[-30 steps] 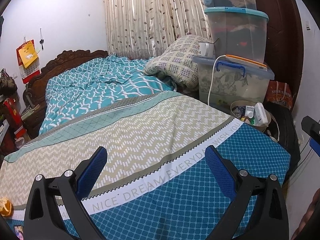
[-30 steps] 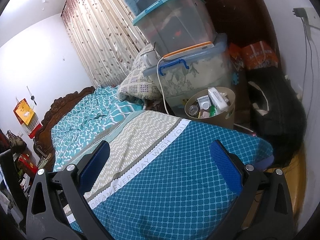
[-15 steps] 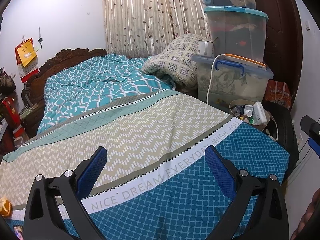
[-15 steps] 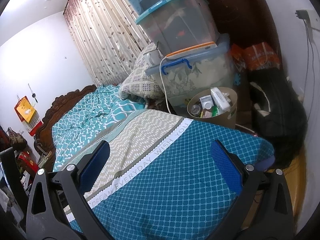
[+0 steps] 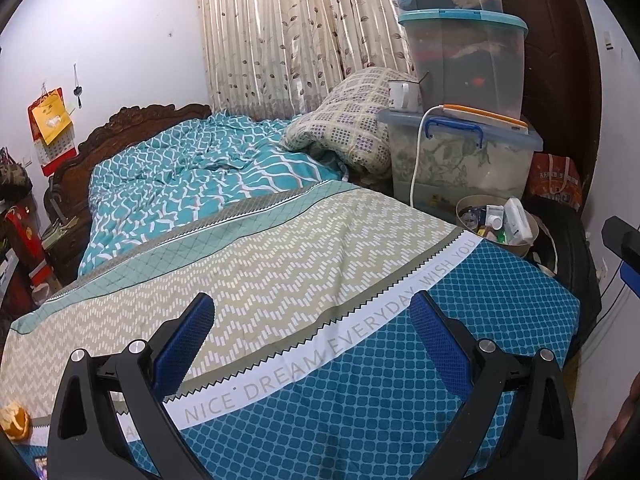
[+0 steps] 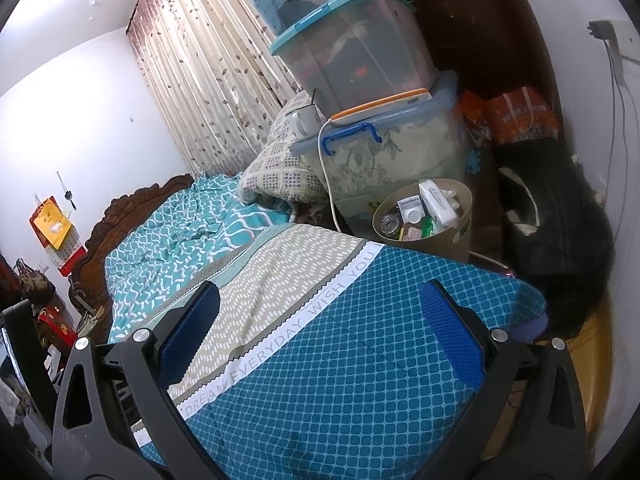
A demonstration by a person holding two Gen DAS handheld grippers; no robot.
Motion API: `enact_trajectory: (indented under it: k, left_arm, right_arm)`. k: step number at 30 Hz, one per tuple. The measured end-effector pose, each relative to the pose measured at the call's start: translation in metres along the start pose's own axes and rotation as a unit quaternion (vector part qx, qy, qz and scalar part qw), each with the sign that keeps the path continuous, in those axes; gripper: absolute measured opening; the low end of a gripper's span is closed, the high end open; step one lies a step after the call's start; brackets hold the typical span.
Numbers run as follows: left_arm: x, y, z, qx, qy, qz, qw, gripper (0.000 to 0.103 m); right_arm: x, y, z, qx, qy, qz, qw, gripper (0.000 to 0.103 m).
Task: Collect trash
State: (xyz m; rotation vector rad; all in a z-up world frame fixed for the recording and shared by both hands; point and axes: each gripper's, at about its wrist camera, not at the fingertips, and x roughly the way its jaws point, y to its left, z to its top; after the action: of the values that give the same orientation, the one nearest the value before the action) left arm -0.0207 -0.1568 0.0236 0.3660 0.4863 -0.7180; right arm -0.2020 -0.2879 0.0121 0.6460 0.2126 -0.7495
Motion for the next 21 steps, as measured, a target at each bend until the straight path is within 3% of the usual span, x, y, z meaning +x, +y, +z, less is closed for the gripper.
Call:
enact_trajectory:
  k: [21]
  left_arm:
    - [-0.0016, -0.0043, -0.0004, 0.004, 0.000, 0.000, 1.0000, 0.094]
  right_arm:
    - [0.0004, -0.0019, -0.0007, 0.004, 0.002, 0.000, 1.000, 0.099]
